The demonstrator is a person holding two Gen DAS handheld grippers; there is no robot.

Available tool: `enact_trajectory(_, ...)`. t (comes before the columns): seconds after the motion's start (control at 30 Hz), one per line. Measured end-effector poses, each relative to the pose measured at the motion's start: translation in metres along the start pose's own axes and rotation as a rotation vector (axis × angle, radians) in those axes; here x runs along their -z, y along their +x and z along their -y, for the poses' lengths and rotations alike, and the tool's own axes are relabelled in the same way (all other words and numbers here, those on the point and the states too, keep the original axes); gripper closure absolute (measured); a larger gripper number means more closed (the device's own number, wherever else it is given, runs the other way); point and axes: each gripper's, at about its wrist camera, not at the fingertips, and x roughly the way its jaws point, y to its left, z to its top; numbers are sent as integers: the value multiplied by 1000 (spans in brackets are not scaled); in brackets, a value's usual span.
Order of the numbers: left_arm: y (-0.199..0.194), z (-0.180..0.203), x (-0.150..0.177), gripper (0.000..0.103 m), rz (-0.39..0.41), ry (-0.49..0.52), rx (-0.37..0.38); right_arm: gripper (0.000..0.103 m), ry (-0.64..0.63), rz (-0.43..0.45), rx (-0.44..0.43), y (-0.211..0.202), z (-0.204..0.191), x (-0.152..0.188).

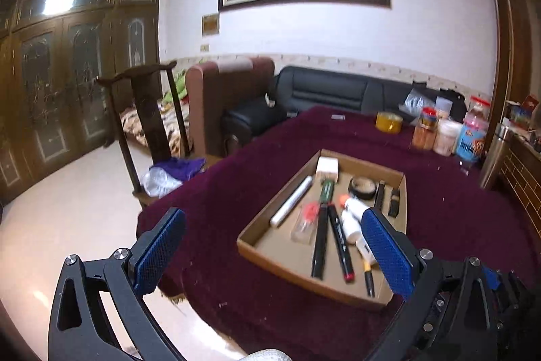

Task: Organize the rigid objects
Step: 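Withdraw both grippers up and away from the tray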

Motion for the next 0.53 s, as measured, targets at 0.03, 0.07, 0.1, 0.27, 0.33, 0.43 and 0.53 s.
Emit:
enact_trajectory(0.03,3,1,2,1,-20,2,-7,21,-6,0,1,0,-2,0)
enact_trajectory(0.07,5,1,3,1,-32,3,-12,21,-14,-2,1,-1,-4,1)
enact_trajectory(0.1,8,1,6,1,-46,2,-18,21,-20,-5,0,0,-5,2)
enact_trajectory(0.27,13,3,10,1,-76,4,-23,21,-19,-13,-3,1,-6,3)
enact_trajectory(0.33,14,3,10,1,-78,5,-27,21,-13,-18,-3,2,-4,3)
enact_trajectory(0.43,14,4,10,1,-78,7,-29,21,-7,-27,-2,3,-3,3)
enact_trajectory(0.53,13,4,9,1,-86,8,-23,21,-6,-26,-3,2,-2,3)
